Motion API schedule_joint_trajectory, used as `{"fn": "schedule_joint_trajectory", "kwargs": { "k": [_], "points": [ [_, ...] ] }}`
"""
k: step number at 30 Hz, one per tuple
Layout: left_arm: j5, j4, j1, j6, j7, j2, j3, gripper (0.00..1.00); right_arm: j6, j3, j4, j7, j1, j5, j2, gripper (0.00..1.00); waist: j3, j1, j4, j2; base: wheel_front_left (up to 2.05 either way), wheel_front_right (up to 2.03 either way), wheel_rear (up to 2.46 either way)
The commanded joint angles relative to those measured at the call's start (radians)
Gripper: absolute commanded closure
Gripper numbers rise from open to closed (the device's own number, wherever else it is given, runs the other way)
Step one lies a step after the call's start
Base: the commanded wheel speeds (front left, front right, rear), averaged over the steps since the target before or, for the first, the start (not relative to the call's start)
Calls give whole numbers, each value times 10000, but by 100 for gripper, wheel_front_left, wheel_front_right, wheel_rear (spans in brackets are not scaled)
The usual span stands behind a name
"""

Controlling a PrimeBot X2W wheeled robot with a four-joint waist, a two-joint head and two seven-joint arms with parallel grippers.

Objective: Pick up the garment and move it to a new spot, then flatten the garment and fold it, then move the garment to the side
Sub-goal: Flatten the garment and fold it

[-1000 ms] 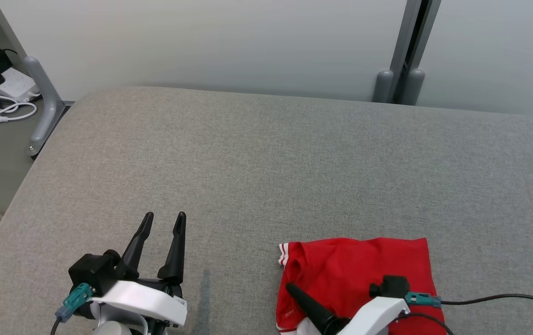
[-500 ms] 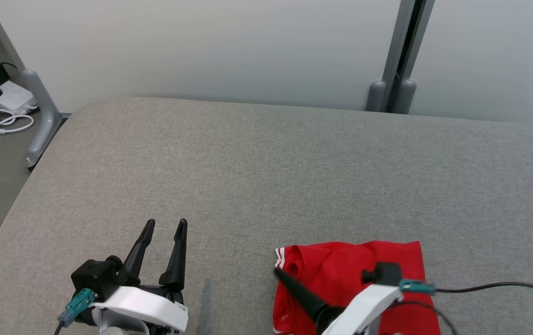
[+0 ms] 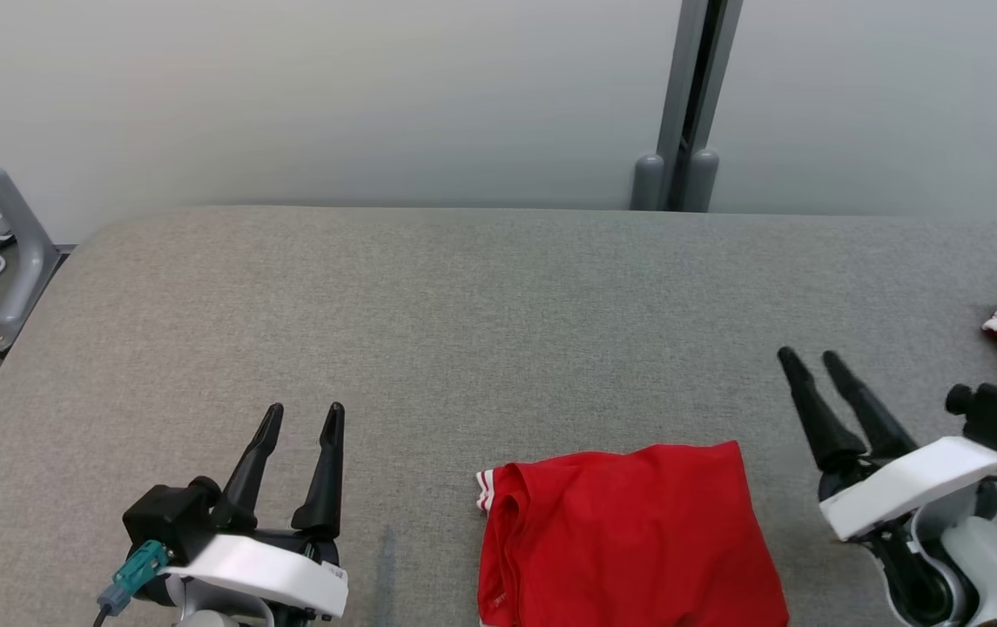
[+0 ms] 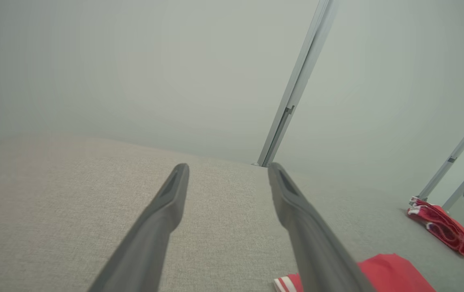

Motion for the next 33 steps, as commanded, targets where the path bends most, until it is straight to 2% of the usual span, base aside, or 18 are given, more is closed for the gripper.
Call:
{"fn": "schedule_joint_trajectory", "kwargs": {
  "k": [1,7,18,23,30,31,32,33],
  "points": [
    [3,-81,-31,-17,-27,39,55,0,4,-375,8,-124,155,-680,-23,0,63,0,-82,0,0,0,0],
    [-50,-245,-42,-17,-27,22,33,0,4,-1916,-878,-129,1060,-3550,518,0,147,0,-196,0,0,0,0],
    [331,-926,348,38,-26,9,749,0,2,-3319,-1945,-124,2103,-6384,1866,0,172,0,-201,0,0,0,0],
    [846,-1432,582,255,-26,-2,643,0,2,-3737,-2139,-117,2391,-7408,2349,0,213,0,-158,0,0,0,0],
    [779,-1406,651,327,-27,4,324,0,2,-3895,-1988,-114,2564,-7788,2630,0,272,0,-82,0,0,0,0],
    [761,-1400,634,326,-27,4,306,0,2,-3888,-1950,-115,2563,-7802,2621,16,284,0,-69,0,0,0,0],
    [737,-1390,606,323,-27,4,299,0,2,-3866,-1933,-116,2547,-7849,2591,84,298,0,-55,0,0,0,0],
    [720,-1378,574,316,-27,2,285,0,2,-3806,-1923,-115,2525,-7910,2552,100,318,0,-35,0,0,0,0]
  ]
}}
